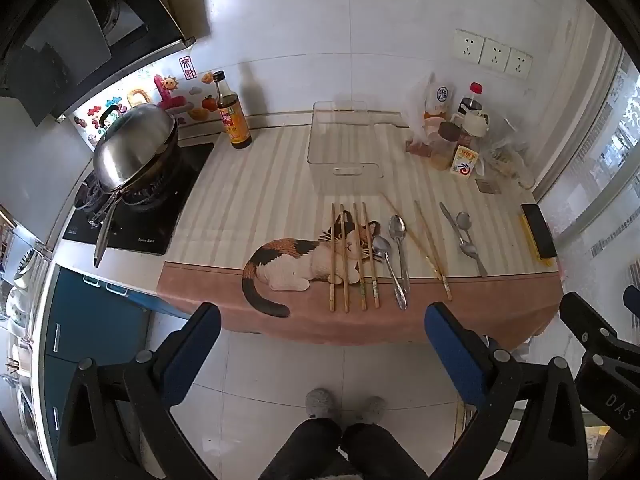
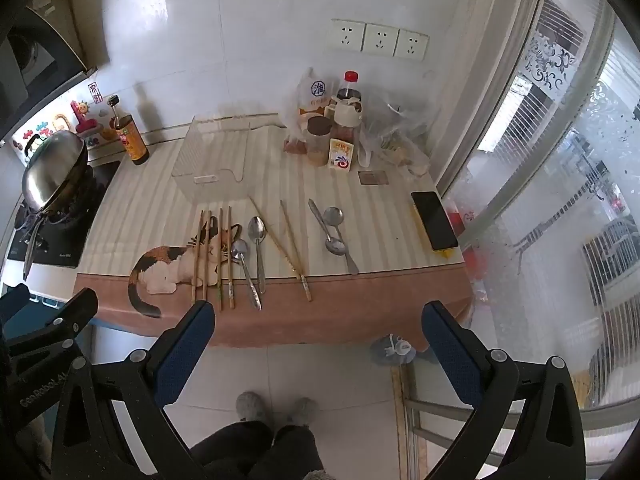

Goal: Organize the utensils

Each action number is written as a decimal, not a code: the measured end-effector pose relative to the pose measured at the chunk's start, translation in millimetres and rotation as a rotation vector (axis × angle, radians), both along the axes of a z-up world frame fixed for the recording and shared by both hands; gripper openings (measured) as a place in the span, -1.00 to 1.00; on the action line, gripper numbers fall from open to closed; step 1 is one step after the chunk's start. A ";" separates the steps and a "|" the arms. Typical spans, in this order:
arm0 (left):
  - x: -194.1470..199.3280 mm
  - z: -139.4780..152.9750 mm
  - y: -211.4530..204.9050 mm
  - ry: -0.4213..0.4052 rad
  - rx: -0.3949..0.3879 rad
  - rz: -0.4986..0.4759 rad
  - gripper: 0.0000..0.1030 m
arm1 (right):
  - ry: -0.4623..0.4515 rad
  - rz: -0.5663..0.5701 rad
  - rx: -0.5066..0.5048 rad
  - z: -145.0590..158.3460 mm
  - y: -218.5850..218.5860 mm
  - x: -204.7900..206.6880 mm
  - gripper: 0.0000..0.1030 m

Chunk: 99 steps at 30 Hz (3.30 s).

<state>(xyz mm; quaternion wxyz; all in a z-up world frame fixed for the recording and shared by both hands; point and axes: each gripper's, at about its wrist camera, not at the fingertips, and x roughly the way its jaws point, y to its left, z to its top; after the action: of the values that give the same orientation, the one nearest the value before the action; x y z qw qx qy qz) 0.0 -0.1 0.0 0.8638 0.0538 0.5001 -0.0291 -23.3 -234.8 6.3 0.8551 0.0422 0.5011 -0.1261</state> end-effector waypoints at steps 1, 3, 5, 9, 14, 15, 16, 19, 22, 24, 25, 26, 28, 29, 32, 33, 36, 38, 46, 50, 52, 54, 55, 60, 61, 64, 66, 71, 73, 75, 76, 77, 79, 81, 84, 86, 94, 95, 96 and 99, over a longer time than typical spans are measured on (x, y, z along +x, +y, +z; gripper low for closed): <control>0.2 -0.1 -0.3 0.004 0.005 0.000 1.00 | -0.002 -0.002 0.000 0.3 0.5 0.2 1.00; 0.2 -0.1 -0.2 0.005 0.005 0.000 1.00 | -0.006 -0.005 0.001 1.0 2.3 0.5 1.00; 0.7 -0.2 -0.1 0.004 0.003 0.000 1.00 | 0.006 0.003 0.014 -1.5 0.0 2.2 1.00; 1.0 0.1 1.2 0.000 0.000 -0.002 1.00 | 0.007 0.001 0.014 -5.8 0.0 4.9 1.00; 4.0 3.5 2.1 0.002 0.009 -0.001 1.00 | 0.009 0.006 0.020 -6.0 -1.3 3.4 1.00; 6.9 6.7 3.5 0.000 0.010 -0.003 1.00 | 0.008 0.006 0.018 -6.0 -1.4 3.3 1.00; 7.7 8.5 3.3 0.000 0.010 -0.003 1.00 | 0.007 0.006 0.016 -5.9 -1.4 3.1 1.00; 5.5 7.7 9.2 -0.004 0.008 -0.007 1.00 | 0.010 0.003 0.019 -7.6 4.7 5.6 1.00; 0.4 6.1 5.9 -0.013 0.025 -0.018 1.00 | 0.005 0.001 0.018 -6.9 3.1 3.7 1.00; -1.0 6.0 3.8 -0.014 0.028 -0.018 1.00 | 0.005 0.000 0.017 -7.8 3.1 1.8 1.00; -0.8 6.2 3.6 -0.013 0.028 -0.019 1.00 | 0.004 -0.002 0.018 -7.0 2.5 0.8 1.00; -0.8 6.2 3.3 -0.013 0.028 -0.019 1.00 | 0.003 -0.003 0.017 -6.6 2.6 0.3 1.00; -0.3 6.4 3.0 -0.012 0.028 -0.018 1.00 | 0.002 -0.004 0.016 -6.8 4.2 -0.6 1.00; -0.3 6.5 3.0 -0.012 0.027 -0.017 1.00 | 0.001 -0.004 0.014 -7.1 5.5 -1.0 1.00; -1.7 6.8 3.2 -0.012 0.025 -0.020 1.00 | 0.001 -0.005 0.011 -8.1 10.2 -2.1 1.00; -0.9 6.7 3.2 -0.011 0.024 -0.019 1.00 | 0.000 -0.003 0.017 -3.9 2.2 -2.7 1.00; -1.5 6.7 3.0 -0.013 0.025 -0.019 1.00 | -0.001 -0.004 0.017 -3.3 3.0 -3.8 1.00; -1.6 6.9 3.0 -0.012 0.022 -0.018 1.00 | -0.001 -0.004 0.018 -3.2 2.8 -3.1 1.00; -1.2 6.9 2.2 -0.012 0.022 -0.017 1.00 | -0.002 -0.004 0.015 -0.7 1.9 -3.6 1.00; -1.4 6.8 2.0 -0.012 0.022 -0.017 1.00 | -0.002 -0.003 0.012 -1.2 2.9 -4.3 1.00; -1.5 6.7 2.0 -0.013 0.023 -0.017 1.00 | -0.004 -0.004 0.014 -1.4 3.3 -4.5 1.00; -2.5 6.8 1.1 -0.013 0.023 -0.016 1.00 | -0.005 -0.004 0.013 0.1 2.6 -4.6 1.00; -2.8 6.9 0.9 -0.013 0.023 -0.017 1.00 | -0.007 -0.004 0.012 1.6 2.7 -4.3 1.00; -2.8 6.7 1.8 -0.013 0.021 -0.017 1.00 | -0.007 -0.003 0.007 4.0 3.8 -3.0 1.00; -2.7 6.7 1.9 -0.013 0.021 -0.018 1.00 | -0.007 -0.004 0.006 5.0 3.3 -2.3 1.00; -3.0 6.4 1.5 -0.012 0.021 -0.019 1.00 | -0.005 -0.007 0.004 5.4 3.6 -1.6 1.00; -3.4 6.0 0.2 -0.010 0.020 -0.018 1.00 | -0.006 -0.006 0.004 4.5 4.3 -2.1 1.00; -3.4 5.3 0.0 -0.010 0.018 -0.018 1.00 | -0.007 -0.009 -0.002 2.8 5.1 -2.3 1.00; -3.4 5.3 0.0 -0.010 0.018 -0.018 1.00 | -0.008 -0.010 -0.004 3.4 4.1 -1.9 1.00; -3.3 5.2 0.1 -0.011 0.017 -0.017 1.00 | -0.008 -0.010 -0.005 2.6 5.5 -2.8 1.00; -3.4 5.1 -0.2 -0.011 0.016 -0.017 1.00 | -0.008 -0.010 -0.005 2.9 5.0 -2.7 1.00; -3.1 5.4 0.5 -0.010 0.016 -0.018 1.00 | -0.008 -0.009 -0.004 3.3 4.4 -2.6 1.00; -3.2 5.3 -2.2 -0.011 0.018 -0.017 1.00 | -0.008 -0.009 -0.007 3.4 4.7 -2.3 1.00; -3.2 5.5 -2.1 -0.011 0.016 -0.016 1.00 | -0.008 -0.011 -0.004 2.9 5.8 -2.6 1.00; -2.8 5.0 -9.4 -0.010 0.015 -0.017 1.00 | -0.009 -0.010 -0.005 2.3 6.1 -2.5 1.00; -2.7 5.4 -10.6 -0.011 0.018 -0.017 1.00 | -0.008 -0.009 -0.006 2.1 6.7 -2.5 1.00; -1.5 7.7 -12.2 -0.012 0.014 -0.014 1.00 | -0.010 -0.006 -0.001 2.4 7.3 -2.4 1.00; -1.8 7.6 -11.6 -0.013 0.013 -0.013 1.00 | -0.010 -0.007 -0.001 2.0 7.9 -1.6 1.00; -1.3 8.5 -11.9 -0.013 0.012 -0.010 1.00 | -0.013 -0.007 0.001 1.9 7.6 -0.6 1.00; 5.8 9.1 -13.0 -0.033 0.003 -0.003 1.00 | -0.030 -0.017 0.015 0.4 2.6 3.5 1.00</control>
<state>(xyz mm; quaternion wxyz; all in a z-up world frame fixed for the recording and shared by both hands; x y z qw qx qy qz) 5.8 -13.1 9.0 0.8719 0.0565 0.4856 -0.0286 -19.8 -232.3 6.7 0.8611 0.0545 0.4888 -0.1289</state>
